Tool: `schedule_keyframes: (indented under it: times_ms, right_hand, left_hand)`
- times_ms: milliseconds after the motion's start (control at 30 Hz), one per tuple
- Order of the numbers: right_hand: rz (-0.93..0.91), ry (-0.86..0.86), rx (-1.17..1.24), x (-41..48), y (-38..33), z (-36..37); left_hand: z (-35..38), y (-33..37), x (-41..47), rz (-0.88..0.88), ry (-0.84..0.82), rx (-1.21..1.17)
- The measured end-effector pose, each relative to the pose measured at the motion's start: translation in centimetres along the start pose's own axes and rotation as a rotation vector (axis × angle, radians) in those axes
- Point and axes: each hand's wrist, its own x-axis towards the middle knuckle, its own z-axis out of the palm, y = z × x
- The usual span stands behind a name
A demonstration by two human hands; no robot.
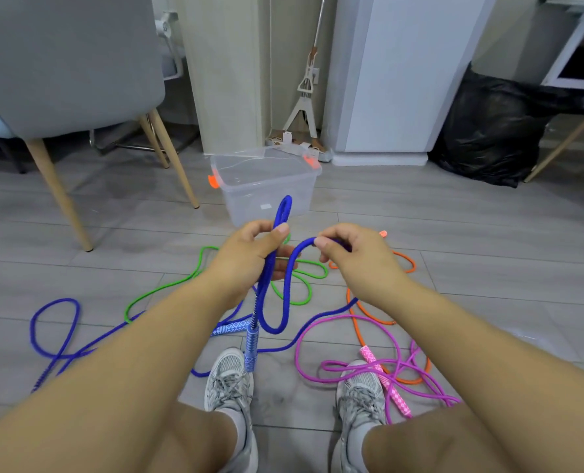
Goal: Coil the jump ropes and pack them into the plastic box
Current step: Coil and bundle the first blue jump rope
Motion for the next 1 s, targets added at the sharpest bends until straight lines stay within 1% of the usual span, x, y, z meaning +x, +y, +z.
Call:
schedule_keyframes:
  times_ms: [100,200,300,467,633,700,833,967,1000]
  right_hand:
    - [0.015,0.096,0.022,0.4,-0.3,0.6]
    - [0.021,0.180,-0.007,0.8,-0.6,0.8]
    - [0.037,0.200,0.002,1.1,-0.6,0.7]
    - [0.012,0.124,-0.001,0.7,0.0,0.2]
    - [-0.018,-0.044,-0.091,-0.5,1.2,-1.6]
    - [-0.014,-0.121,-0.155,-1.1,2.1,-2.5]
    - [0.025,-0.174,-0.139,-1.5,3.8,-4.2]
    - [-0.046,-0.222,-0.373,-1.1,4.9,-4.4]
    - [-0.047,-0.228,-0.395,-1.0,4.9,-4.2]
  left_hand:
    - [0.5,-0.2,-0.3,-0.009,-0.035,0.008]
    - [1.0,-0.2,-0.4,-0.017,-0.047,-0.004]
    - [1.3,-0.3,-0.5,-0.020,-0.046,-0.031]
    - [1.6,-0.2,-0.6,-0.044,0.006,-0.017]
    - [0.7,0.8,-0.4,-0.087,0.084,-0.017]
    - [-0.1,1.1,-0.3,-0.090,0.107,-0.042]
    - [-1.6,1.7,-0.2,-0.107,0.145,-0.110]
    - [-2.2,2.3,-0.1,-0.089,0.158,-0.212]
    - [-2.4,2.5,-0.1,-0.083,0.167,-0.241]
